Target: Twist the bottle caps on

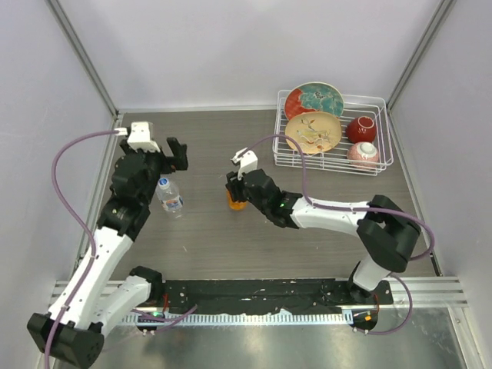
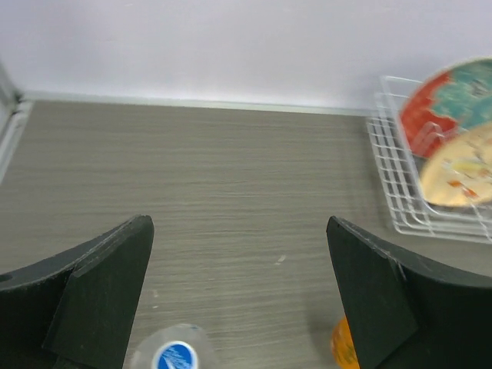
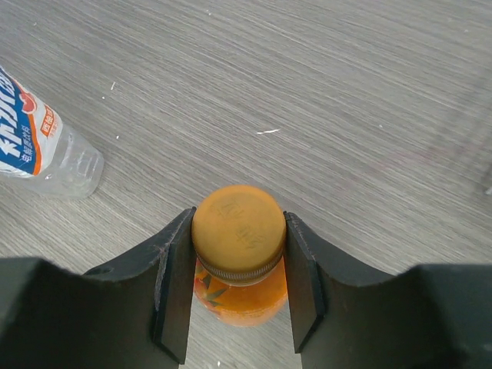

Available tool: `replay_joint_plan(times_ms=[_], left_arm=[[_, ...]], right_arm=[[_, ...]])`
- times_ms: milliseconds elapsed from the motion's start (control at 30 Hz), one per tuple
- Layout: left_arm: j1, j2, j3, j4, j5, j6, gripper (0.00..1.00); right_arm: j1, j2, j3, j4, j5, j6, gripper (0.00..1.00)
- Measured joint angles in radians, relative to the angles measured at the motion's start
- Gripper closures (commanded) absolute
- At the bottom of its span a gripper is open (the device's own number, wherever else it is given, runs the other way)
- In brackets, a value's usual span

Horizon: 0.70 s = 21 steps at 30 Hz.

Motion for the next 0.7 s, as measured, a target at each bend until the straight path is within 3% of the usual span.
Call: replay_joint_plan(times_ms=[233, 367, 433, 667, 700], left_arm=[[0.265, 0.142, 0.144, -0.129, 0.036, -0.056, 0.0], [0.304, 0.164, 0.153, -0.159, 0.061, -0.052, 0.0], [0.316, 0.177, 0.155, -0.171, 0.08, -0.049, 0.0], [0.462, 0.222, 0.155, -0.179, 0.149, -0.008, 0.0], [0.476, 0.232, 0.155, -0.176, 0.157, 0.0, 0.0]], right_arm=[[0.025, 0.124, 0.008, 0.1, -0.021, 0.008, 0.99], [0.055, 0.15, 0.008, 0.152, -0.019, 0.006, 0.99], [0.067, 0.164, 0.008, 0.174, -0.011, 0.004, 0.94], [0.082, 0.177, -0.002, 0.203, 0.01, -0.003, 0.5], [0.082, 0.177, -0.002, 0.203, 0.013, -0.003, 0.39]])
